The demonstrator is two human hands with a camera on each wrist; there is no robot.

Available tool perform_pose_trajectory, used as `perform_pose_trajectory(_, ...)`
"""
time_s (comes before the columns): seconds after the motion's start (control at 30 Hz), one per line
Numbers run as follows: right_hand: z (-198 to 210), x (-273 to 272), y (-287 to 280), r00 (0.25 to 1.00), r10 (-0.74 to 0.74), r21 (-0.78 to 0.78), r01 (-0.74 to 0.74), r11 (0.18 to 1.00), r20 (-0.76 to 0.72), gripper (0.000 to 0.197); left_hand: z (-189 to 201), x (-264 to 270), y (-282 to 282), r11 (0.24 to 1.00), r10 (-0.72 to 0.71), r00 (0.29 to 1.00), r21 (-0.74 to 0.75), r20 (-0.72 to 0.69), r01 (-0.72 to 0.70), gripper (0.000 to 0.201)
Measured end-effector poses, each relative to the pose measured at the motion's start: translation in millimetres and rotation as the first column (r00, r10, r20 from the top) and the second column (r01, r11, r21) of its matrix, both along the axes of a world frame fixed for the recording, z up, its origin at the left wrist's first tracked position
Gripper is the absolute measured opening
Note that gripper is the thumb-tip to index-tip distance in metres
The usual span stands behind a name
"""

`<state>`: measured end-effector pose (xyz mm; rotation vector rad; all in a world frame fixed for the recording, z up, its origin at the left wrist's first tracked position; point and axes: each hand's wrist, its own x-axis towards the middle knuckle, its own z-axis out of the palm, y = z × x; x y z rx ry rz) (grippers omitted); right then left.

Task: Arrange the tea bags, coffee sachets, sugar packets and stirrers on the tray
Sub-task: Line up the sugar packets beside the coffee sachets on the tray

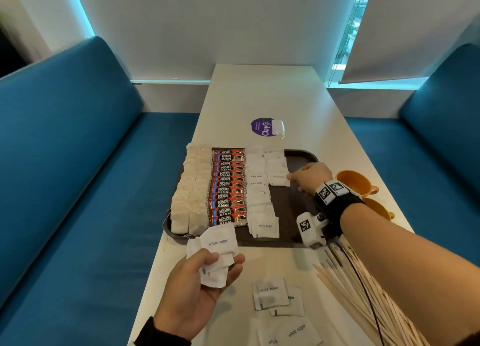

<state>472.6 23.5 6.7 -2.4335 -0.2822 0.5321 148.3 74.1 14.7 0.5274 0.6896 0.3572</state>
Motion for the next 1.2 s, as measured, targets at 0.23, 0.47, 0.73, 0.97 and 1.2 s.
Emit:
perform_pose_trajectory(0.23,51,-135,-49,0.873,0.408,0.637,-0.159,0.755,-0.266,0.035,21,-4,-20,0.994,-0.046,0.999,0.105,0.015,0.044,0.033)
perform_pose_trajectory(0.47,41,-204,-76,0.911,0.364,0.781,-0.081,0.62,-0.195,0.016,24,-8,-28,0.983,-0.056,0.998,0.176,0.03,0.05,0.038)
perform_pose_trajectory(0.73,33,-113,-58,0.972,0.116,0.693,0.059,0.719,-0.203,0.015,6,-8,-12,0.999,-0.02,0.996,-0.043,0.083,0.023,0.044)
perform_pose_trajectory(0.97,-17,-1,-15,0.994,-0.022,0.316,0.056,0.947,-0.108,0.014,-5,-2,-3,0.999,-0.047,0.999,0.026,0.012,0.046,0.04)
perform_pose_trajectory(1.2,-36,27,14,0.996,0.069,-0.16,-0.058,0.985,0.061,0.056,-13,-2,1,0.997,-0.044,0.994,0.061,-0.104,0.05,0.032)
